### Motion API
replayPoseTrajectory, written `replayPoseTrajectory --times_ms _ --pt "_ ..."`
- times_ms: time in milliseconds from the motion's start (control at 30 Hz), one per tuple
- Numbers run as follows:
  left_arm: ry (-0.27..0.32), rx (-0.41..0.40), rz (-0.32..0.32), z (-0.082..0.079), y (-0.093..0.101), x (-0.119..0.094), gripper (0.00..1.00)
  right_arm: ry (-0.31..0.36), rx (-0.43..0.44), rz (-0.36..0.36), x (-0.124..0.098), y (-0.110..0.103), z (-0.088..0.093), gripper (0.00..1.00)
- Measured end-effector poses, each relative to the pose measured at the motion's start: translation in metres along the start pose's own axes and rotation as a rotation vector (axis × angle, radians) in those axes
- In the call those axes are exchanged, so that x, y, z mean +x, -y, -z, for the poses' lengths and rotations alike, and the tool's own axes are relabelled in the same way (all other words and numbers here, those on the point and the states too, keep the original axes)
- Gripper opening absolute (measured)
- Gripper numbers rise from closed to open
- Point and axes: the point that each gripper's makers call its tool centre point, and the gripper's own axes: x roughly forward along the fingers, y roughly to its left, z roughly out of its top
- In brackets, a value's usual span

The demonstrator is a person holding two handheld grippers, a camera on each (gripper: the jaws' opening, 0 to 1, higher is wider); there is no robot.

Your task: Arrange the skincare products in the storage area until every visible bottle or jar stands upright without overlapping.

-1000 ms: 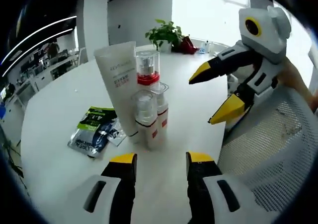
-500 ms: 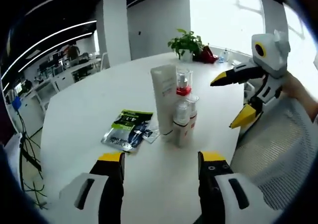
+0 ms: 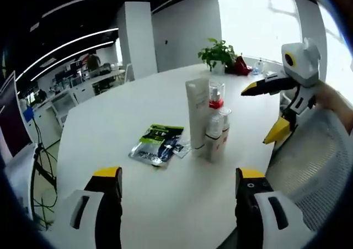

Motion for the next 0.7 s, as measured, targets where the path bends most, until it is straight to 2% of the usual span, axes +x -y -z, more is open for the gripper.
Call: replayPoseTrajectory --times_ms 133,267,500,700 --pt "0.016 -0.033 0.005 0.0010 0.0005 0.0024 0.84 -0.003 -0.007 -0.001 0.0019 -0.0014 0.0002 0.94" --pt "-0.016 0.001 -0.007 0.0066 -0.0007 0.0034 0.92 -0.006 -0.010 -0.001 0.0033 -0.0013 0.0003 0.97" --pt "-0.004 0.009 0.002 0.0047 0.0028 0.0040 0.97 -0.009 -0.014 -0.012 0.0045 -0.0042 0.0015 0.98" --pt "0.012 -0.038 0.011 0.0032 0.0056 0.0020 0.99 -0.020 -0.023 -0.012 0.0038 -0.0042 0.0052 0.98"
